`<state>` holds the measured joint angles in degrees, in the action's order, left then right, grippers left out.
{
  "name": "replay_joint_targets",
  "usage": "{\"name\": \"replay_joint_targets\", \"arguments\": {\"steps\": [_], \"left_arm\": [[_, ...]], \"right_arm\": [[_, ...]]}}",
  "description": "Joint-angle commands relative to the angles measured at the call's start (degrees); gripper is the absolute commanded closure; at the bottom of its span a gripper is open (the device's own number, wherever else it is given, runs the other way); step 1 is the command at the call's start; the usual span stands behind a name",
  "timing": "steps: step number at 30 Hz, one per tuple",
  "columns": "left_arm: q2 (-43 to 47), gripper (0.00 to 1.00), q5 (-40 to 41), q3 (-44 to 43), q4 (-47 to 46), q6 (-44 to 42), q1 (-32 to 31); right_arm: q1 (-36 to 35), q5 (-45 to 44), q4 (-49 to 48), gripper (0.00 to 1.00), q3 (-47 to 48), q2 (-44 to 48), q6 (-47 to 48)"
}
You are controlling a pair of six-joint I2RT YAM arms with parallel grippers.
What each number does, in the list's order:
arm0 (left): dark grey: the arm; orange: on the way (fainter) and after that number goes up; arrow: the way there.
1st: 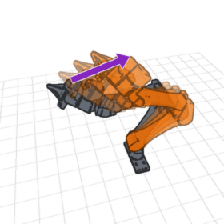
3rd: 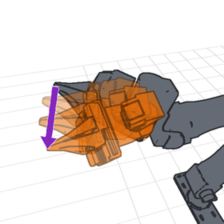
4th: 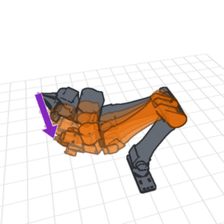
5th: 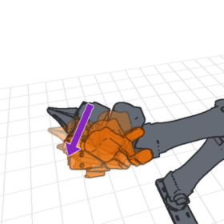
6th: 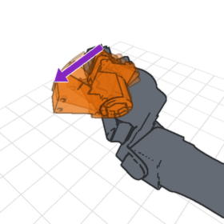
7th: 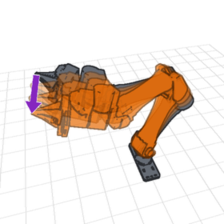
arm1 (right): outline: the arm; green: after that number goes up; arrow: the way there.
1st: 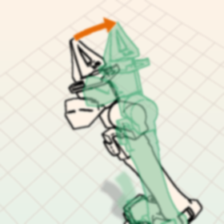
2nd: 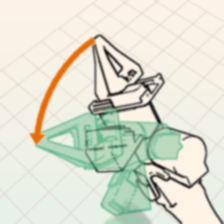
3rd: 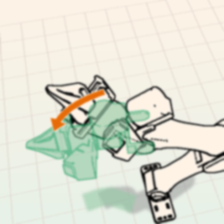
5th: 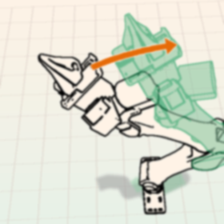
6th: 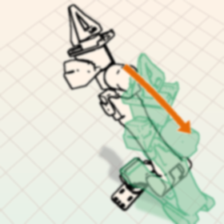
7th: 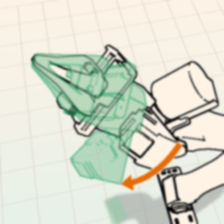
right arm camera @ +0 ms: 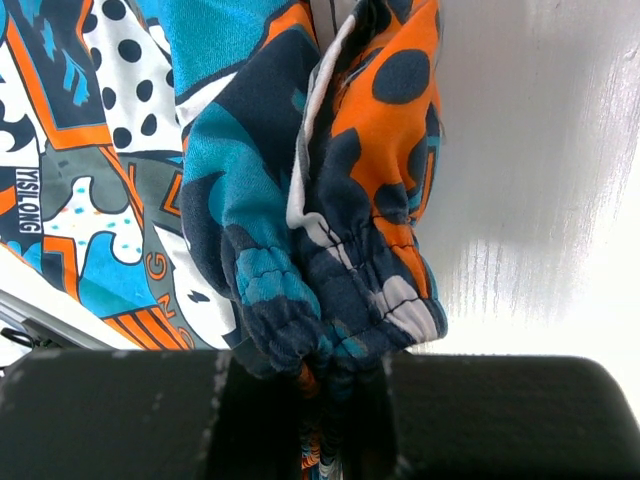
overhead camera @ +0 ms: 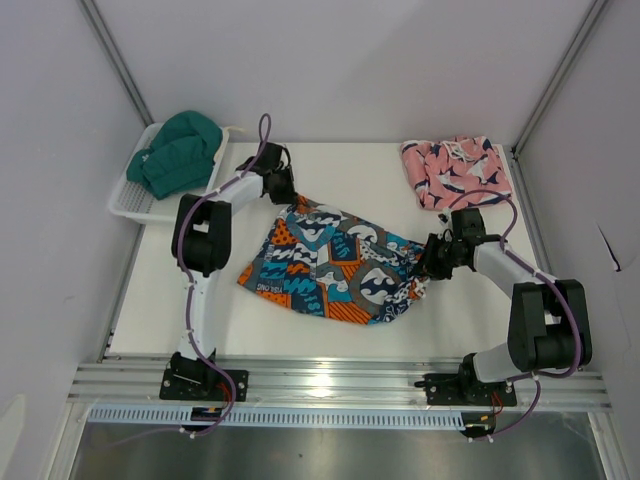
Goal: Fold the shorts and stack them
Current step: Fold the shorts
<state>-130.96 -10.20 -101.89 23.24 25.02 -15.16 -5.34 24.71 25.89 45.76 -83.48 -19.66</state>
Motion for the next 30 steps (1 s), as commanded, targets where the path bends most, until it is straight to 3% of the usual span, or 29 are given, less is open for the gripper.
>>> {"name": "replay_joint_targets", "arguments": {"steps": [1, 9, 17, 22, 30], "left_arm": [[0.17, 1.0, -0.17, 0.99, -3.73, 1.88, -0.14], [2.37, 1.0, -3.07, 4.32, -6.45, 5.21, 2.93], [9.66, 1.0, -2.02, 14.08, -14.27, 9.17, 7.51], [10.72, 1.0, -0.53, 14.52, -15.16, 9.17, 7.86], [12.39, 1.0, -4.65, 14.78, -19.46, 9.44, 7.86]], "right_arm": [[0.07, 1.22, -0.14, 1.0, -0.32, 2.01, -0.03], [0.77, -1.5, -0.23, 1.0, -1.46, 2.53, -2.74], [2.71, -2.3, -0.4, 1.0, -2.6, 1.92, -3.54], [2.71, -1.42, -1.37, 1.0, -3.48, 0.43, -3.45], [2.71, 0.6, -2.33, 1.0, -3.48, -0.54, -2.58]]}}
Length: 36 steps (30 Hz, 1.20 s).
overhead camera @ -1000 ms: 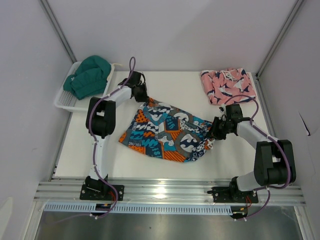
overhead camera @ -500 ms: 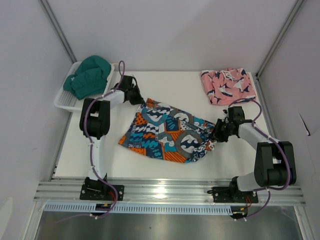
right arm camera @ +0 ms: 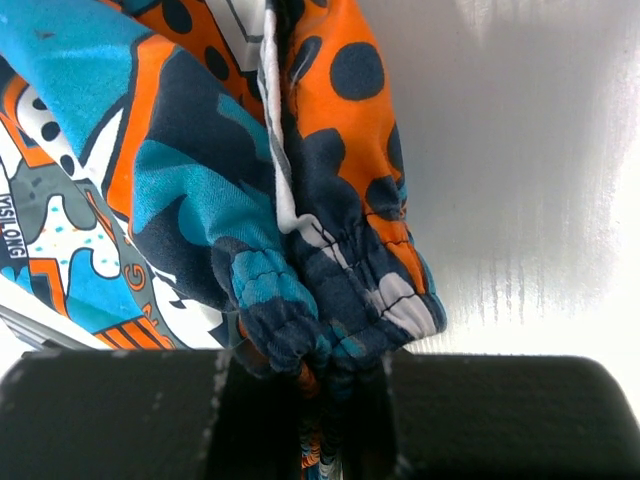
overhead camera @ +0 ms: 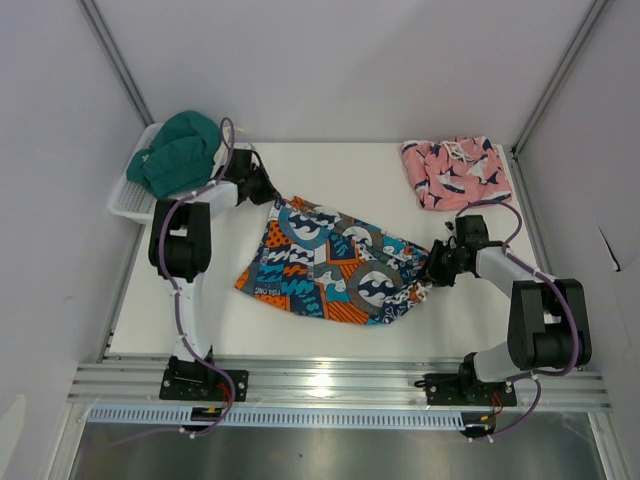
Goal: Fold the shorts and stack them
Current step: Fold the shorts
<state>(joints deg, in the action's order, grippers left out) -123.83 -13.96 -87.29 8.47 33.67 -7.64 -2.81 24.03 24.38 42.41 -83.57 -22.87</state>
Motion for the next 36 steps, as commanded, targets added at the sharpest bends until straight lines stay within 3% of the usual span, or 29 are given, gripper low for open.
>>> {"name": "replay_joint_targets", "arguments": {"steps": [1, 7, 11, 12, 13, 14, 15, 18, 23, 27, 31, 36], "left_arm": [[5.7, 1.0, -1.94, 0.27, -5.47, 0.96, 0.26], [6.5, 1.0, -4.76, -1.31, -8.02, 2.01, 0.26], [5.45, 0.94, -5.56, -0.87, -11.01, 3.77, -0.01], [5.01, 0.86, -5.64, -0.87, -10.93, 3.94, -0.01], [4.05, 0.57, -5.64, -1.3, -10.58, 4.12, -0.01], [3.69, 0.47, -5.3, -2.09, -9.62, 4.12, -0.01], [3.77, 0.28, -5.12, -1.92, -9.35, 4.12, -0.01], [6.05, 0.01, -3.54, -0.87, -8.82, 3.6, -0.01], [17.62, 0.01, 0.67, 4.13, -3.64, 1.49, -0.01], [30.38, 0.01, 3.14, 15.87, -3.63, 1.22, -2.55], [43.21, 0.01, 9.64, 32.91, -7.83, 2.97, -12.1], [53.69, 0.01, 17.72, 45.61, -17.51, 11.31, -23.81]], "right_arm": [[0.17, 1.45, -0.91, 1.0, -0.14, -0.54, 0.72], [-0.35, 1.02, -0.91, 1.0, -0.84, -0.45, 1.43], [-0.53, 1.02, -1.35, 1.0, -1.37, -0.28, 1.17], [-0.53, 1.02, -1.53, 1.0, -1.37, -0.36, 0.9], [-0.53, 0.84, -1.53, 1.0, -1.37, -0.45, 0.81], [-0.44, 0.75, -1.7, 1.0, -1.37, -0.28, 0.55], [-0.53, 0.75, -2.14, 1.0, -1.37, -0.1, -0.06], [-0.53, 0.32, -2.41, 1.0, -0.67, -0.27, -0.77], [-0.27, -2.84, 2.58, 1.0, 6.53, -2.82, 0.46], [-0.36, -3.47, 7.95, 1.0, 13.65, -5.28, 1.25], [-0.88, -2.76, 11.38, 1.0, 18.57, -4.41, 0.55], [-1.59, -2.94, 15.78, 0.98, 23.84, -5.28, 1.07]]}}
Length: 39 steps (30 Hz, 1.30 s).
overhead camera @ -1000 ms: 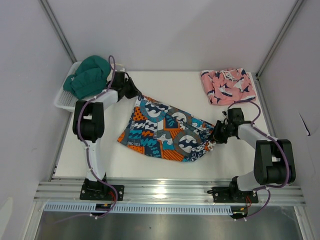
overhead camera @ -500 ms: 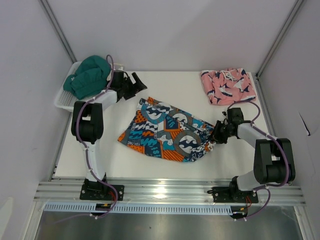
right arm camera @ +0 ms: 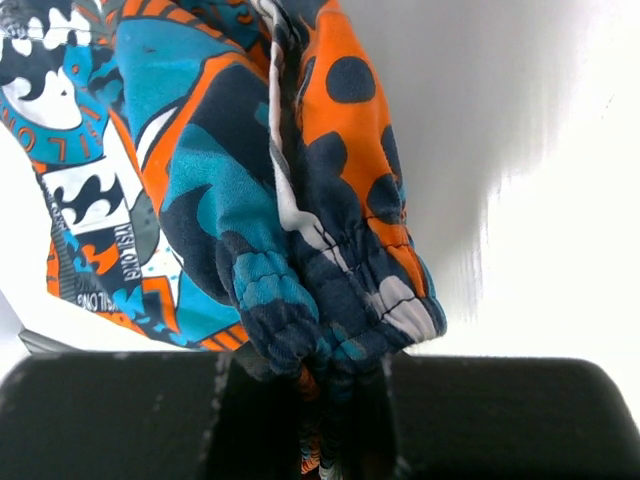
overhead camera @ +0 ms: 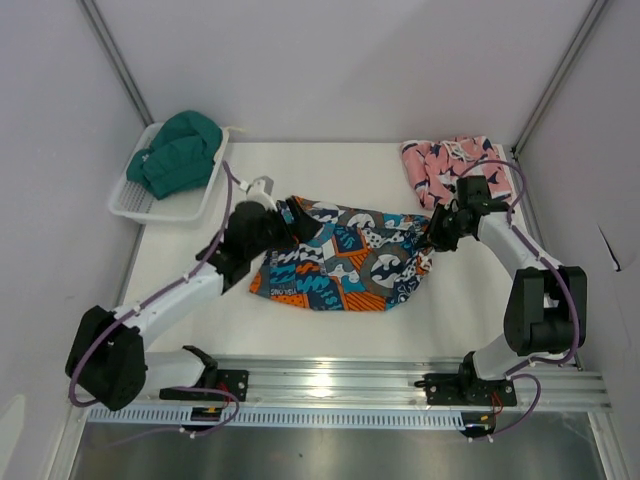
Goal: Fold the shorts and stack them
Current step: Fold the shorts
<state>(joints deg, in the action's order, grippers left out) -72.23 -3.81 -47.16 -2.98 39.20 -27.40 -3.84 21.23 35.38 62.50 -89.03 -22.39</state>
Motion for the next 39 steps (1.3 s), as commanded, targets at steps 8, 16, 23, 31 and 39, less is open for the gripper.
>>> {"name": "replay_joint_targets", "arguments": {"steps": [8, 16, 23, 31, 39], "left_arm": [[-3.52, 0.1, 19.8, 9.72, -12.12, 10.89, -21.11], [-13.55, 0.66, 16.47, 10.77, -21.71, 15.9, -23.75], [-18.47, 0.94, 18.4, 9.72, -22.77, 17.58, -26.38], [-24.17, 1.0, 29.73, 9.8, -23.56, 20.04, -35.52], [-33.06, 1.0, 32.99, 8.49, -28.21, 21.44, -37.29]], "right_arm": [[-3.19, -1.37, 10.15, 1.0, 10.88, -1.4, 1.47], [-4.78, -1.72, 12.0, 1.0, 14.23, -2.72, 0.69], [-4.95, -1.02, 11.47, 1.0, 14.58, -2.72, -0.46], [-5.04, 3.44, 12.7, 1.0, 17.92, -3.69, -3.7], [-6.01, 15.93, 10.78, 1.0, 17.58, -3.35, -11.08]]}}
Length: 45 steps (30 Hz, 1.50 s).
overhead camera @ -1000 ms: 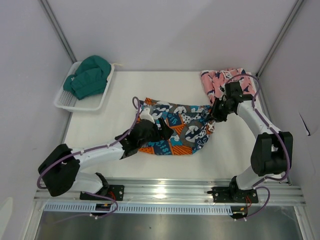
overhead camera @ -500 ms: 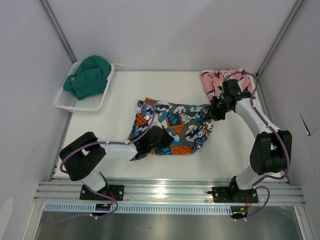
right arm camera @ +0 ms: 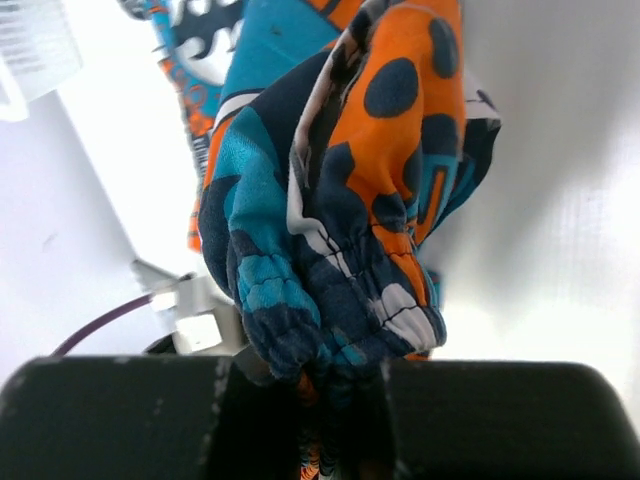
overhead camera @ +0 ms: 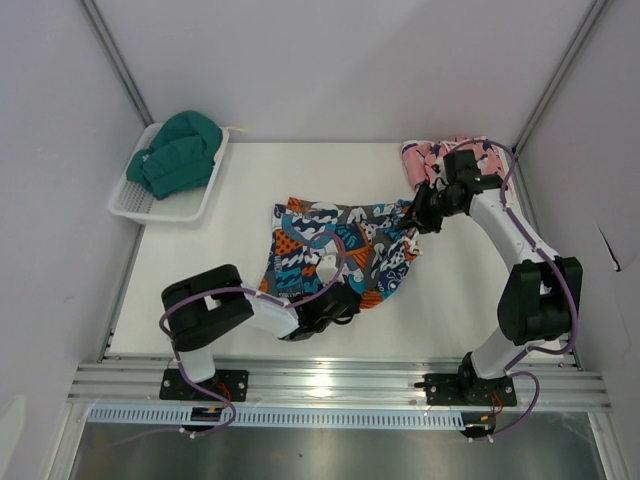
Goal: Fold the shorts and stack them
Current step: Fold the shorts
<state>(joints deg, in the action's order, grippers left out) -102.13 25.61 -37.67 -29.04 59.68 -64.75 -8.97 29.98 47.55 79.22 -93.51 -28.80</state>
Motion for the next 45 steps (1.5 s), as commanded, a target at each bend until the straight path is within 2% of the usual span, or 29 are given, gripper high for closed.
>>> {"name": "replay_joint_targets", "arguments": {"steps": [1, 4, 8, 13, 16, 19, 20, 24, 25, 28, 32, 36, 39, 45], "left_arm": [[-3.78, 1.0, 3.31, -1.35, -2.34, 1.05, -0.02], [-5.45, 1.0, 2.26, -2.58, -3.3, 0.96, -0.02], [-1.33, 1.0, 0.85, -1.09, -4.28, -0.79, -0.02], [13.42, 0.96, 3.04, 0.48, 7.91, -3.51, 0.15], [22.54, 0.91, 4.01, 2.85, 11.36, -4.66, 0.5], [27.75, 0.87, 3.14, 5.14, 16.72, -5.8, 2.78], [30.82, 0.85, 1.83, 5.85, 17.78, -6.33, 5.75], [35.68, 0.77, -8.0, 12.96, 13.16, -10.79, 15.34], [35.68, 0.77, -10.46, 13.58, 12.61, -11.6, 16.57], [33.23, 0.78, -10.58, 13.67, 11.73, -14.33, 16.77], [27.09, 0.78, -10.93, 15.87, 5.67, -14.24, 16.68], [21.29, 0.78, -11.8, 16.05, 0.31, -14.33, 16.41], [16.37, 0.79, -11.02, 15.61, -2.95, -13.46, 13.79], [9.94, 0.8, -4.16, 15.08, -6.55, -8.8, 5.79]], "right_arm": [[-0.96, 8.33, -2.19, 1.0, 0.33, 1.58, -5.56], [-1.22, 9.93, -3.6, 1.0, -0.12, 2.55, -7.41], [-1.31, 9.93, -2.73, 1.0, 0.93, 2.2, -6.11], [-1.05, 8.17, 1.58, 1.0, 3.75, -0.79, -2.15], [-0.96, 8.17, 1.93, 1.0, 3.75, -1.93, -1.44], [-0.96, 8.34, 1.93, 1.0, 3.83, -2.55, -1.26], [-0.96, 8.43, 1.93, 1.0, 3.92, -2.64, -1.09], [-0.96, 6.85, 5.35, 1.0, 6.2, -3.95, 1.19], [-0.96, 6.68, 5.97, 1.0, 6.99, -4.13, 1.2], [-0.96, 8.25, 6.15, 1.0, 7.26, -4.57, -0.2], [-1.4, 12.2, 3.17, 1.0, 6.3, -3.78, -3.89], [-2.19, 11.86, 2.9, 1.0, 7.18, -2.99, -5.48], [-2.19, 12.82, 1.76, 1.0, 7.35, -2.64, -7.41], [-2.28, 13.88, 1.14, 1.0, 9.1, -3.07, -10.4]]}}
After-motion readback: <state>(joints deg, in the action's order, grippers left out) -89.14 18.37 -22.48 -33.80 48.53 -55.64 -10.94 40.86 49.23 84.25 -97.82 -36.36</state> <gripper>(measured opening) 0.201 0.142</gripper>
